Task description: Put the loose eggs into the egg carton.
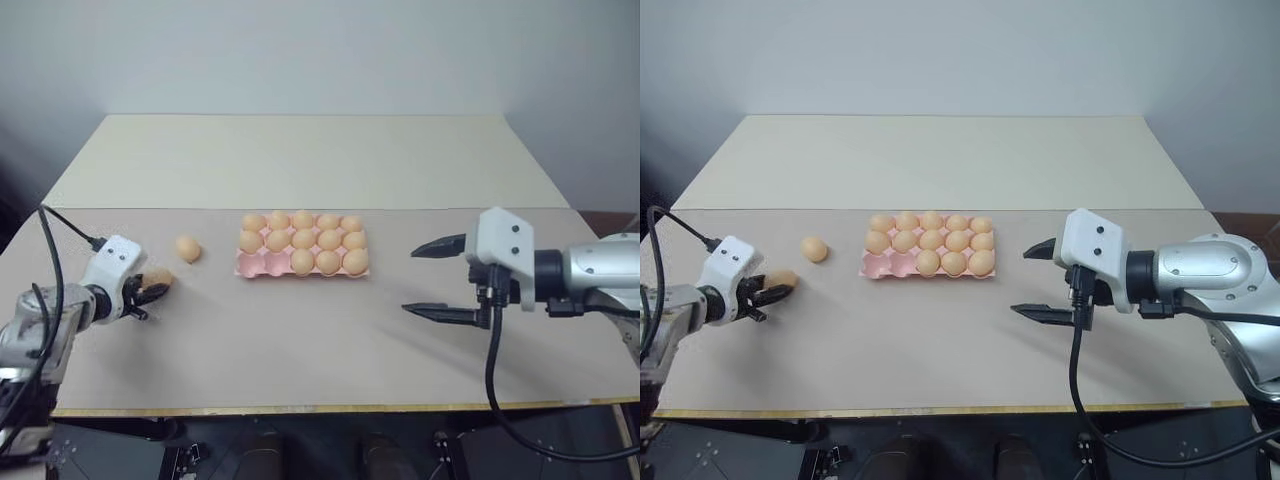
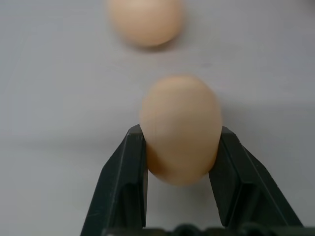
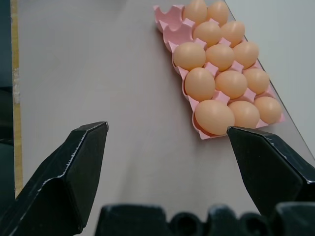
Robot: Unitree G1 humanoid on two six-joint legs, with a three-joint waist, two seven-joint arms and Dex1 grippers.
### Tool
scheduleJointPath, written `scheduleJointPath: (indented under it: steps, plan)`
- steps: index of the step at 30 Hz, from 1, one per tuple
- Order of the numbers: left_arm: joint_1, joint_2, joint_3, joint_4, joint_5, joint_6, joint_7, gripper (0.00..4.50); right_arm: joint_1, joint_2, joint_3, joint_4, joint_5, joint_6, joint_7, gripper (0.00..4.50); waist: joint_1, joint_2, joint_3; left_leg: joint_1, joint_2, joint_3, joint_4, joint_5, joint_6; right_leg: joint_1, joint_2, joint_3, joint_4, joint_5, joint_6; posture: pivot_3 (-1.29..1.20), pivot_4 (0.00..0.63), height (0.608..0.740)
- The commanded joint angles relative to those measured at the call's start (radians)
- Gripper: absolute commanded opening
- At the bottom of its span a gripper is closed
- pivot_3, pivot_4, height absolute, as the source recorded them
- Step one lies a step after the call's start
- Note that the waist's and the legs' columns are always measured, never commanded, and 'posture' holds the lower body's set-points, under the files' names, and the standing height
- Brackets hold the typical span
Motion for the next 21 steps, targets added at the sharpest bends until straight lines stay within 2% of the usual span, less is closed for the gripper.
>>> scheduleJointPath:
  steps: [1,6,13,21]
  plan:
    - [-0.032,-0.027,0.050,-0.117,-0.117,-0.088,-0.101,1.43,-0.009,0.000,-0.015,-0.031,-0.001,-0.016,-0.020,4.50,0.009,0.000,0.000,0.000,0.000,0.000,0.000,0.000,0.000,0.001,0.000,-0.001,0.000,0.000,0.000,0.00,0.150,0.740]
    - [-0.154,-0.096,-0.047,-0.070,-0.113,-0.178,-0.152,1.43,-0.034,0.003,-0.017,-0.078,0.030,0.000,-0.034,4.50,0.021,0.000,0.000,0.002,-0.003,0.000,0.001,0.001,0.001,0.003,-0.001,-0.001,0.000,0.000,0.000,0.00,0.150,0.740]
    - [-0.330,-0.209,-0.178,0.167,-0.054,-0.319,-0.230,1.43,-0.060,0.028,-0.020,-0.167,0.071,0.064,-0.134,4.50,0.020,0.000,0.000,0.000,-0.003,0.000,0.001,0.001,0.001,0.001,0.000,-0.001,0.000,0.000,0.000,0.00,0.150,0.740]
    - [-0.470,-0.274,-0.231,0.390,-0.015,-0.417,-0.318,1.43,-0.024,0.060,-0.029,-0.260,0.109,0.140,-0.254,4.50,0.019,0.000,0.000,0.000,-0.003,0.000,0.003,0.001,0.001,0.001,0.001,-0.001,0.000,0.000,0.001,0.00,0.150,0.740]
